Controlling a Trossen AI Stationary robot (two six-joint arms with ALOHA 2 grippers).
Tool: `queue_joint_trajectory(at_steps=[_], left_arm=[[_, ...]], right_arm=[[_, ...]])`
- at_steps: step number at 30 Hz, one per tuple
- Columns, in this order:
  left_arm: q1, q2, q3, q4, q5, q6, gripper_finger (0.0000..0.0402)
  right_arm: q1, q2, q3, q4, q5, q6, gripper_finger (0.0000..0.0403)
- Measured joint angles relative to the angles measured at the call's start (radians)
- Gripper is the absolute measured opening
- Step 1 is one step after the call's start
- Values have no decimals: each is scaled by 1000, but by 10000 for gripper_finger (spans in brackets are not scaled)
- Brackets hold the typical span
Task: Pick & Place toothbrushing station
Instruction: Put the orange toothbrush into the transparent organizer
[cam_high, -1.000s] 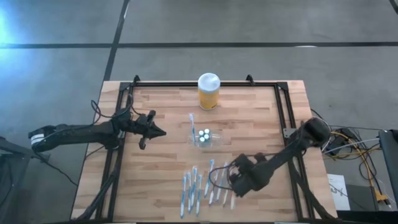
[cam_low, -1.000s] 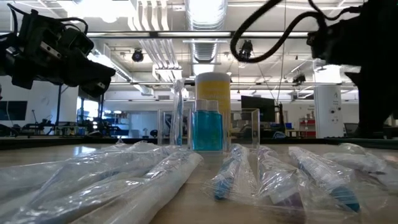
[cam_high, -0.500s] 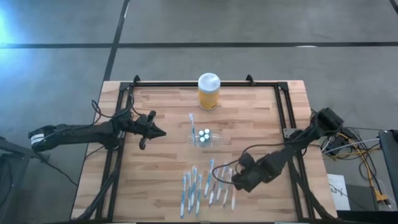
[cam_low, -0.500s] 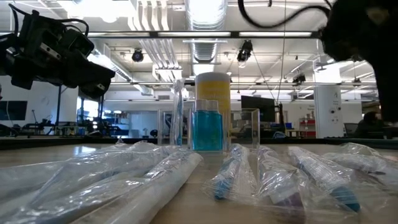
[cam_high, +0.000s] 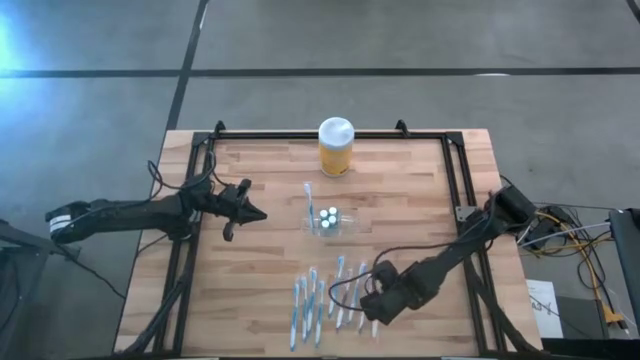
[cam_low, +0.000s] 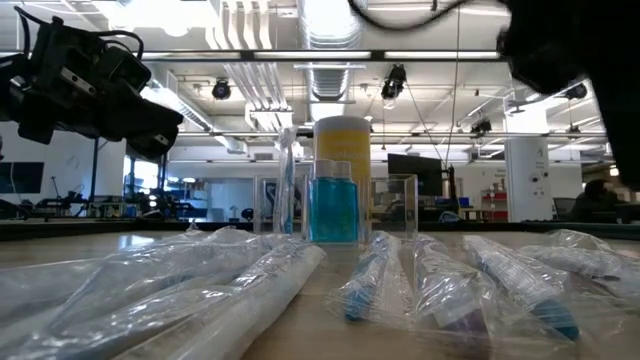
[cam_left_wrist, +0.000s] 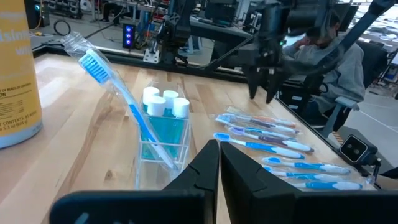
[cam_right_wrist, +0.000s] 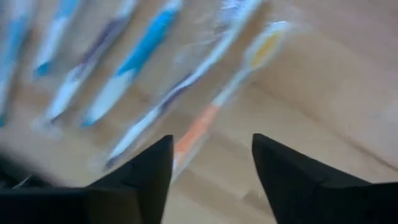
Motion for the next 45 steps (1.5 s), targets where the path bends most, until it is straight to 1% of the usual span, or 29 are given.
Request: queue_joint_trajectory(at_steps=[2, 4, 10, 14, 23, 26, 28, 34, 38, 41, 43, 45], left_arm=[[0, 0, 0, -1, 0, -1, 19], [0, 0, 0, -1, 2, -1, 19], [0, 1, 0, -1, 2, -1, 19], [0, 2, 0, -1, 2, -1, 19], [0, 5, 0, -1, 2, 2, 19], [0, 5, 0, -1, 2, 3, 19], [0, 5, 0, -1, 2, 3, 19], [0, 5, 0, -1, 2, 4, 19], [0, 5, 0, -1, 2, 4, 19], [0, 5, 0, -1, 2, 4, 19], [0, 5, 0, -2, 2, 4, 19], [0, 5, 0, -2, 2, 8, 19]], right_arm=[[-12, 24, 4, -21, -21, 43, 237], [-19, 47, 7, -4, -43, 49, 252], [-32, 84, 8, 48, -54, 12, 271], [-35, 90, -9, 36, -55, 16, 264], [-44, 90, -76, 76, -56, -2, 227], [-44, 90, -88, 78, -56, -27, 211], [-43, 90, -89, 73, -59, -57, 193], [-43, 92, -87, 56, -63, -103, 115], [-41, 93, -84, 33, -62, -106, 62], [-37, 92, -84, 29, -59, -109, 30], [-34, 90, -84, 31, -55, -110, 17], [-31, 85, -84, 36, -50, -110, 15]])
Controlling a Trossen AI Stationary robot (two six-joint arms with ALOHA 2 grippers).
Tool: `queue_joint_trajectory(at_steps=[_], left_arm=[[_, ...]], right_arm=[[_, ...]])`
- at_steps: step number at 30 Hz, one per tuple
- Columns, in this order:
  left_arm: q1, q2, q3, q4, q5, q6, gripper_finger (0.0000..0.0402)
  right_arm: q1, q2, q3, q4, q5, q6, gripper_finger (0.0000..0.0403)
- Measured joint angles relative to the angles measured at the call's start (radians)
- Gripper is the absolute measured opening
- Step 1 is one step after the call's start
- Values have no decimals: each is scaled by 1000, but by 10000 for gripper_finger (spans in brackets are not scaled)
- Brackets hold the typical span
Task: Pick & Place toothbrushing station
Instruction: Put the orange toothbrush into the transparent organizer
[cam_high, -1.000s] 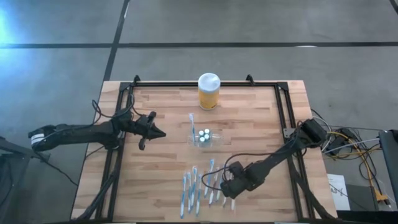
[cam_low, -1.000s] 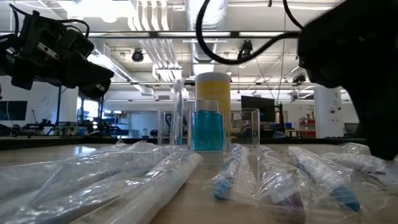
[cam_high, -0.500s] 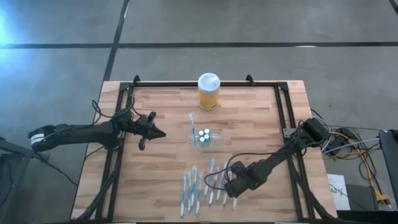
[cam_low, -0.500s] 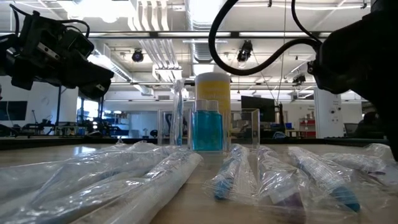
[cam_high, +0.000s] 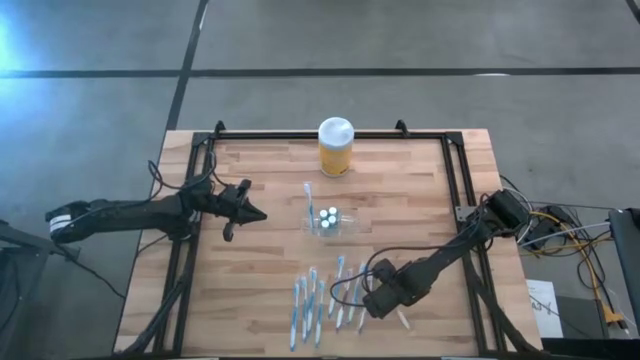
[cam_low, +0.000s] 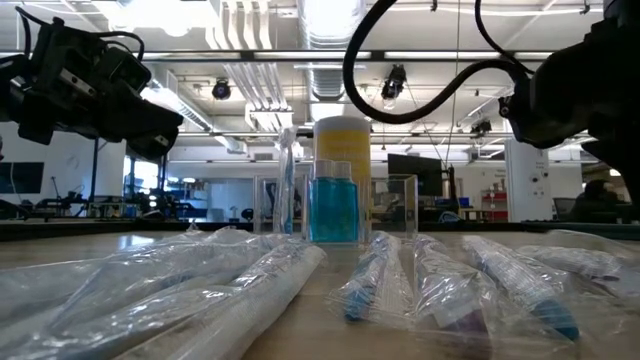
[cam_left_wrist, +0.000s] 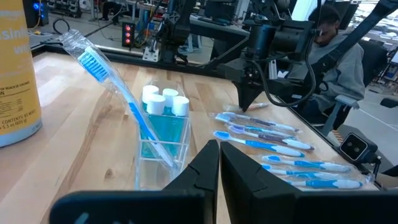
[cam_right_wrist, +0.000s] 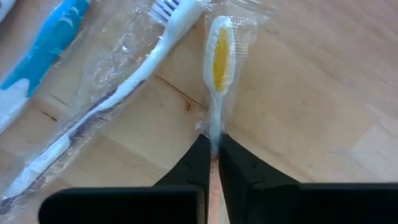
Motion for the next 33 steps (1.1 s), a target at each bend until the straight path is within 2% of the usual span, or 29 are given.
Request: queue_joint_trajectory(at_steps=[3, 11, 16, 19, 24, 30, 33], left_arm=[[0, 0, 0, -1, 0, 6, 19], [0, 0, -2, -7, 0, 23, 19], [0, 0, -2, -7, 0, 24, 19], [0, 0, -2, -7, 0, 24, 19], [0, 0, -3, -7, -1, 29, 19], [0, 3, -3, -7, -1, 38, 19], [0, 4, -3, -7, -1, 38, 19]], right_arm=[[9, -20, -3, 6, 19, -3, 15], [25, -143, 28, -75, 297, -62, 12], [11, -213, 76, -85, 579, -261, 7], [-15, -244, 89, -84, 714, -384, 7], [-49, -302, 85, 19, 962, -651, 7], [-101, -317, 70, 75, 1170, -816, 7], [-141, -318, 56, 80, 1190, -777, 7]])
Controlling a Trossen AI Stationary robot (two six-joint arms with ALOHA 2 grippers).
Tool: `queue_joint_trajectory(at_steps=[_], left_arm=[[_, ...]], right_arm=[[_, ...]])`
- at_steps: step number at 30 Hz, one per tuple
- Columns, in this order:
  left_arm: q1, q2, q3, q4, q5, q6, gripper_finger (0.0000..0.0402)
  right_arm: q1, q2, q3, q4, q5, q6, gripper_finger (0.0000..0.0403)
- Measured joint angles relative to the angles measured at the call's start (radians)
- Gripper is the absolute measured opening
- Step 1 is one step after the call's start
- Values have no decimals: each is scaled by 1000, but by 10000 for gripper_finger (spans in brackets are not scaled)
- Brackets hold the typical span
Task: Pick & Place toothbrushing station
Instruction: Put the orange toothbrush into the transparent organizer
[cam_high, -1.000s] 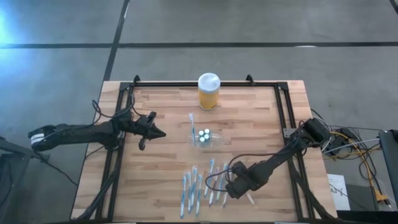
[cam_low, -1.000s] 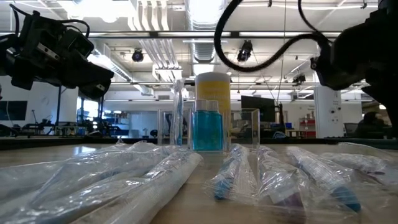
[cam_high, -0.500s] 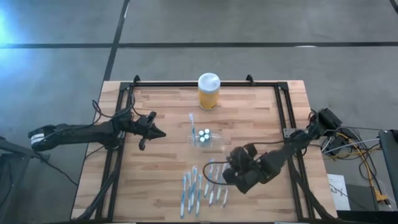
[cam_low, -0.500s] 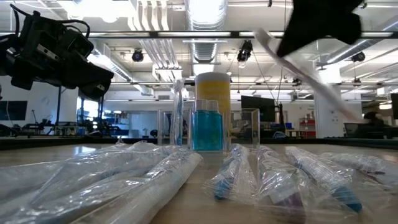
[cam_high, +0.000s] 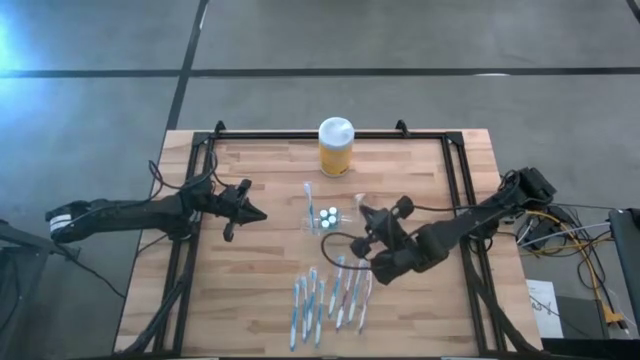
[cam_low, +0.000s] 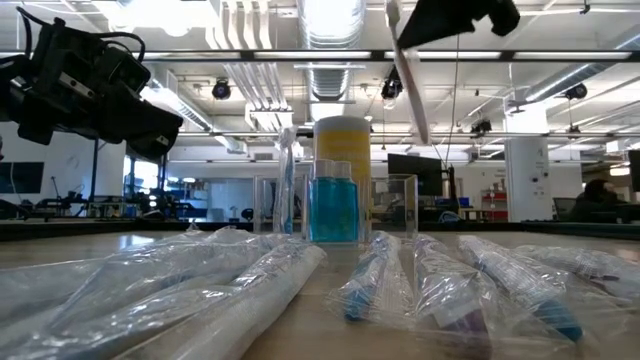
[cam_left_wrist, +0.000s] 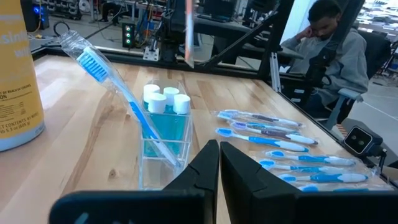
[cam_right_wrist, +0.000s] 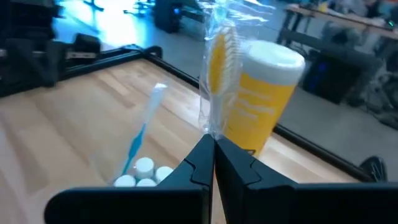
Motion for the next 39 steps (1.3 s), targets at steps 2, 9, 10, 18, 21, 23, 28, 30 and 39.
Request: queue_joint_trajectory(at_steps=[2, 9, 10, 18, 21, 23, 28, 30, 39], left_arm=[[0, 0, 0, 0, 0, 0, 19], [0, 0, 0, 0, 0, 0, 19], [0, 1, 0, 0, 0, 0, 19], [0, 1, -1, 0, 0, 7, 19], [0, 1, -1, 0, 0, 8, 19], [0, 1, -1, 0, 0, 8, 19], [0, 2, -1, 0, 0, 8, 19], [0, 3, -1, 1, 0, 8, 19], [-1, 10, -2, -1, 0, 11, 19]], right_arm=[[-28, 0, -20, 32, -1, 3, 8], [-102, 1, -93, 258, -60, -216, 8], [-113, 1, -97, 302, -96, -285, 8], [-166, -9, -96, 548, -311, -719, 8], [-187, -29, -111, 633, -389, -807, 8], [-200, -43, -133, 715, -479, -881, 8], [-228, -103, -212, 862, -674, -1013, 8], [-241, -144, -264, 903, -692, -1026, 8], [-300, -266, -576, 1277, -762, -982, 8]])
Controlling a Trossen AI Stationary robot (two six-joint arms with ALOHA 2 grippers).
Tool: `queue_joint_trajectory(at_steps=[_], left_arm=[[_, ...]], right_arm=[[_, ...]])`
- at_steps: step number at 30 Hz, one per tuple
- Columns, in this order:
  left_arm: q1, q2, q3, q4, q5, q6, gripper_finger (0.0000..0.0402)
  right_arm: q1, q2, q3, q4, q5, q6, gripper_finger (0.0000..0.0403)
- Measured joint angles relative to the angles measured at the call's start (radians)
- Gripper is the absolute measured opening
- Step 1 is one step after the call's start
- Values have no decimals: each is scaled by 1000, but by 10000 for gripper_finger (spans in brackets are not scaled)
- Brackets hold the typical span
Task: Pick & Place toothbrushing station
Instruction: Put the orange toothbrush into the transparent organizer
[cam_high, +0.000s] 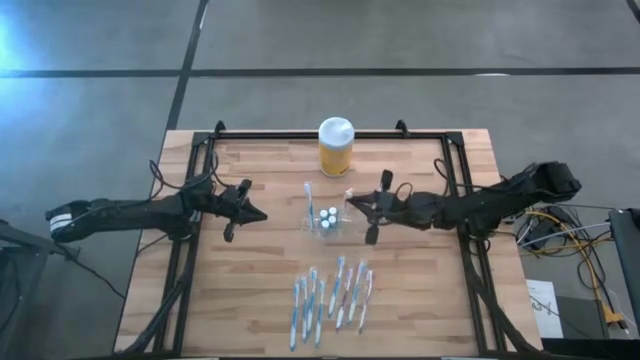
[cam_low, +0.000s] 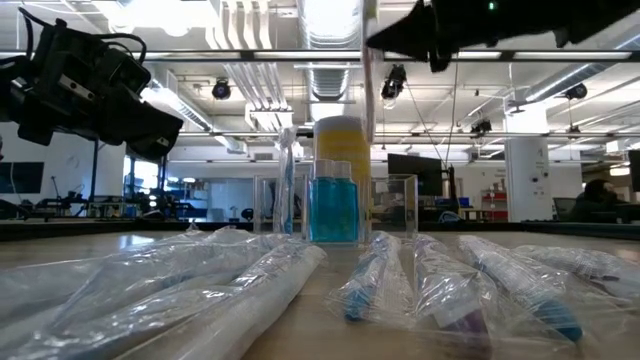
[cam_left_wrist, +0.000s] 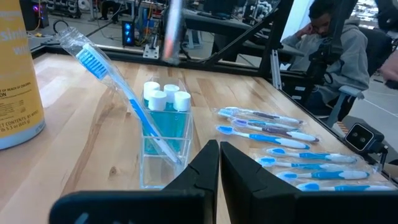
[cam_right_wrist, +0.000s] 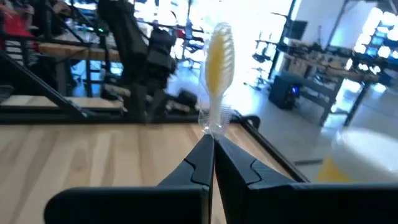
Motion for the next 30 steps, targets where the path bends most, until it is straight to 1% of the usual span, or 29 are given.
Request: queue_joint_trajectory(at_steps=[4, 6, 11, 13, 23, 30], left_arm=[[0, 3, 0, 0, 0, 2, 19], [0, 4, 0, 0, 0, 2, 19], [0, 8, 0, 1, -1, 6, 19], [0, 11, 0, 1, -2, 6, 19], [0, 16, 0, 1, -6, 13, 19], [0, 18, 0, 1, -14, 43, 19]], right_arm=[[-13, 14, -59, 45, 1, 49, 8], [-15, 23, -84, 40, 1, 65, 8], [-39, 70, -128, 98, 1, 126, 8], [-52, 90, -144, 93, 2, 156, 8], [-89, 189, -140, 97, 5, 257, 8], [-96, 205, -140, 92, 2, 343, 11]])
